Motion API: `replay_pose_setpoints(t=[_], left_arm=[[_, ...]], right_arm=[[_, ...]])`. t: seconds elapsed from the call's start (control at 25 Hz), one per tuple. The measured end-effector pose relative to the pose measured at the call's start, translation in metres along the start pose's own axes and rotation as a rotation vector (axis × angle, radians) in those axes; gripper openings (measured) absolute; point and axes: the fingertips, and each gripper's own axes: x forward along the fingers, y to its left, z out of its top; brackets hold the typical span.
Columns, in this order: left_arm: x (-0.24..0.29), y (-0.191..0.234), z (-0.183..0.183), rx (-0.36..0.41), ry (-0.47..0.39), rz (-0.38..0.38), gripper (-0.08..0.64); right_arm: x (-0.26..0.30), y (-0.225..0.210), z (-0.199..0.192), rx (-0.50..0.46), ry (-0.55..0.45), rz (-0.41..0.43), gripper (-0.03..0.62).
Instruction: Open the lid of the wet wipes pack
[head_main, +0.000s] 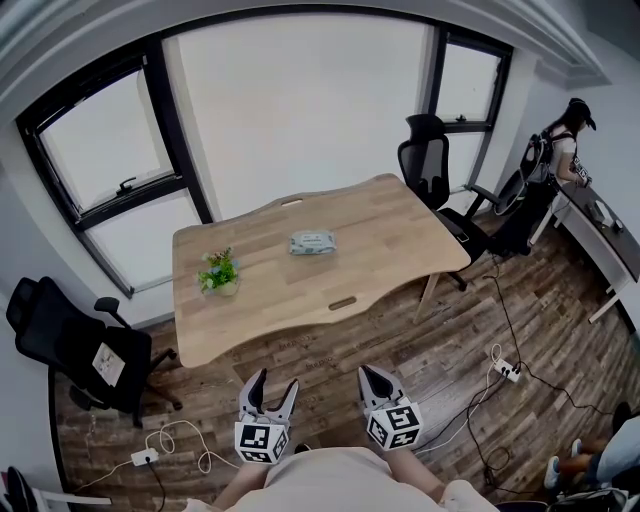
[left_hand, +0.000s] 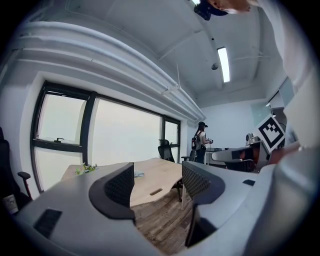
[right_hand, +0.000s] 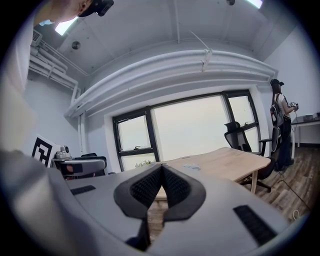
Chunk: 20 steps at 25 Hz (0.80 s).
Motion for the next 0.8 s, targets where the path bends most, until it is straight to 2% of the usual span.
replay_pose_setpoints(t=[0.12, 0.28, 0.8], left_arm=[[0.001, 0.004, -0.005, -0.011, 0.022, 0.008, 0.288], [-0.002, 0.012, -0.003, -0.020, 0.011, 0.022, 0.287], [-0.007, 0.032, 0.000, -0.016, -0.006, -0.020, 0.287]], right_arm=[[0.000, 0.000, 0.000, -0.003, 0.000, -0.006, 0.008], [0.000, 0.000, -0.001, -0.002, 0.001, -0.017, 0.008], [0.008, 0.021, -0.003, -0.009, 0.003, -0.043, 0.008]])
